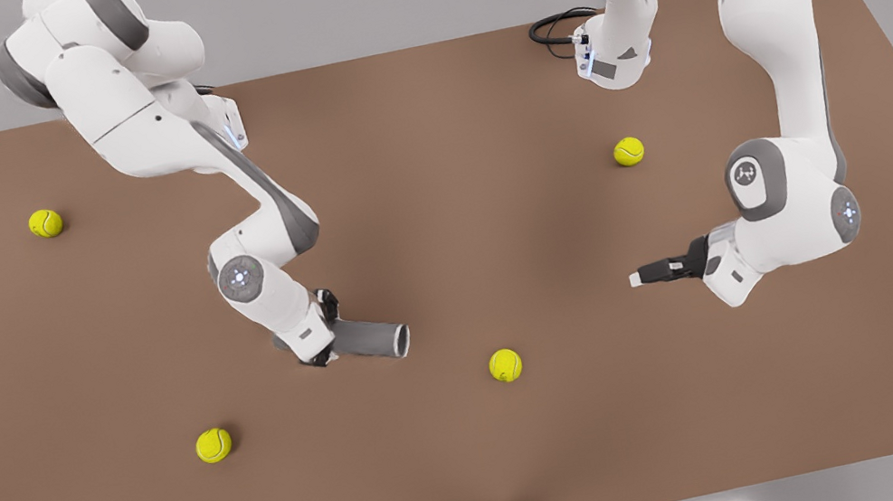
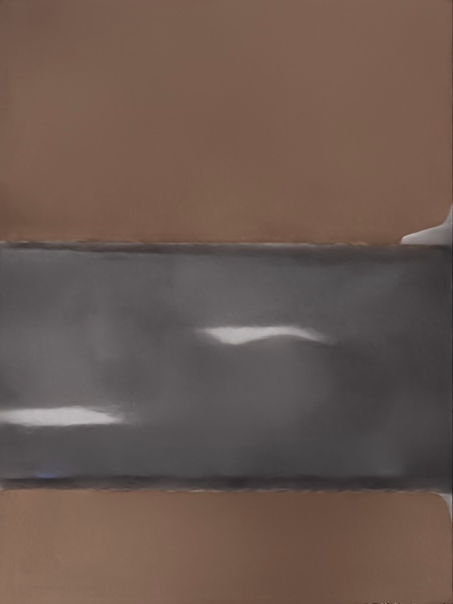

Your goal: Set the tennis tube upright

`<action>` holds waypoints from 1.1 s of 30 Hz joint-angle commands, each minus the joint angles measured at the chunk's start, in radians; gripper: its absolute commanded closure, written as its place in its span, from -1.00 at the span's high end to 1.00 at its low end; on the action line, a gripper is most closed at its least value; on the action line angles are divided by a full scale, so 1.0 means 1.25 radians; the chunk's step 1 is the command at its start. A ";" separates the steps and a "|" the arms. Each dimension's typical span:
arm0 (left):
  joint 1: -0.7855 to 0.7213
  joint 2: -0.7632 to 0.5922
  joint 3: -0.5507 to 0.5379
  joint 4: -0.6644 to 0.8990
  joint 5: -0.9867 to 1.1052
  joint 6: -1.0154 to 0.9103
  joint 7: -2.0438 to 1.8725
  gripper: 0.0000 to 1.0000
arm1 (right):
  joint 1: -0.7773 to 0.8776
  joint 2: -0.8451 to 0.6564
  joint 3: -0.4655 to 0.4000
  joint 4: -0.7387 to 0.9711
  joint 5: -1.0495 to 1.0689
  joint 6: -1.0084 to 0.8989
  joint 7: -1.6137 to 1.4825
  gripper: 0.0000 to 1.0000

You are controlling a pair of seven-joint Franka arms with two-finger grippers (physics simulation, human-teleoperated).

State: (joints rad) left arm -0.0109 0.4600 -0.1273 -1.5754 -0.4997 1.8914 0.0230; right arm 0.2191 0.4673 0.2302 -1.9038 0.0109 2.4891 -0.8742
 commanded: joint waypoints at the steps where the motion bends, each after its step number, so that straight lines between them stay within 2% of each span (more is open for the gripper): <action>1: 0.000 0.000 0.000 0.000 0.000 0.000 0.000 0.99 | 0.027 0.002 -0.022 0.006 0.013 -0.001 -0.012 0.45; 4: -0.002 0.004 0.000 0.000 -0.002 0.000 0.000 0.99 | 0.280 0.062 -0.228 0.101 0.164 -0.041 -0.047 0.45; 7: 0.001 0.006 0.000 0.000 -0.010 0.000 0.000 0.99 | 0.449 0.091 -0.346 0.152 0.276 -0.099 -0.103 0.45; 13: 0.001 0.010 0.000 0.000 -0.008 0.001 0.000 0.99 | 0.577 0.158 -0.354 0.236 0.303 -0.098 -0.150 0.45; 18: 0.001 0.009 0.000 0.000 -0.006 0.001 0.000 0.99 | 0.584 0.199 -0.355 0.236 0.303 -0.079 -0.165 0.47; 19: 0.001 0.008 0.000 0.000 -0.005 0.000 0.000 0.99 | 0.609 0.208 -0.377 0.236 0.303 -0.078 -0.163 0.48; 20: 0.001 0.006 0.000 0.000 -0.005 0.000 0.000 0.99 | 0.610 0.214 -0.377 0.236 0.308 -0.077 -0.161 1.00; 25: -0.002 0.006 -0.004 -0.006 -0.013 -0.004 0.001 0.99 | 0.610 0.207 -0.377 0.236 0.308 -0.076 -0.163 1.00; 27: 0.020 -0.012 -0.037 -0.033 -0.015 -0.017 -0.005 0.99 | 0.592 0.132 -0.377 0.199 0.309 -0.094 -0.165 1.00; 29: 0.026 -0.053 -0.045 -0.082 -0.048 -0.018 -0.006 0.99 | 0.487 -0.044 -0.376 0.117 0.313 -0.176 -0.163 1.00; 31: 0.028 -0.086 -0.047 -0.134 -0.087 -0.012 -0.006 0.99 | 0.302 -0.196 -0.392 0.043 0.313 -0.234 -0.147 1.00; 32: 0.033 -0.103 -0.050 -0.173 -0.151 -0.007 -0.001 0.99 | 0.209 -0.242 -0.410 0.050 0.285 -0.325 -0.025 1.00; 33: 0.034 -0.118 -0.053 -0.204 -0.198 -0.007 0.001 0.99 | 0.141 -0.255 -0.411 0.110 0.174 -0.396 0.133 1.00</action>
State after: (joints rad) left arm 0.0363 0.3024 -0.2090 -1.8548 -0.6481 1.8866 0.0268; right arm 0.3356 0.1705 -0.2807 -1.6505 0.1635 1.8963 -0.6082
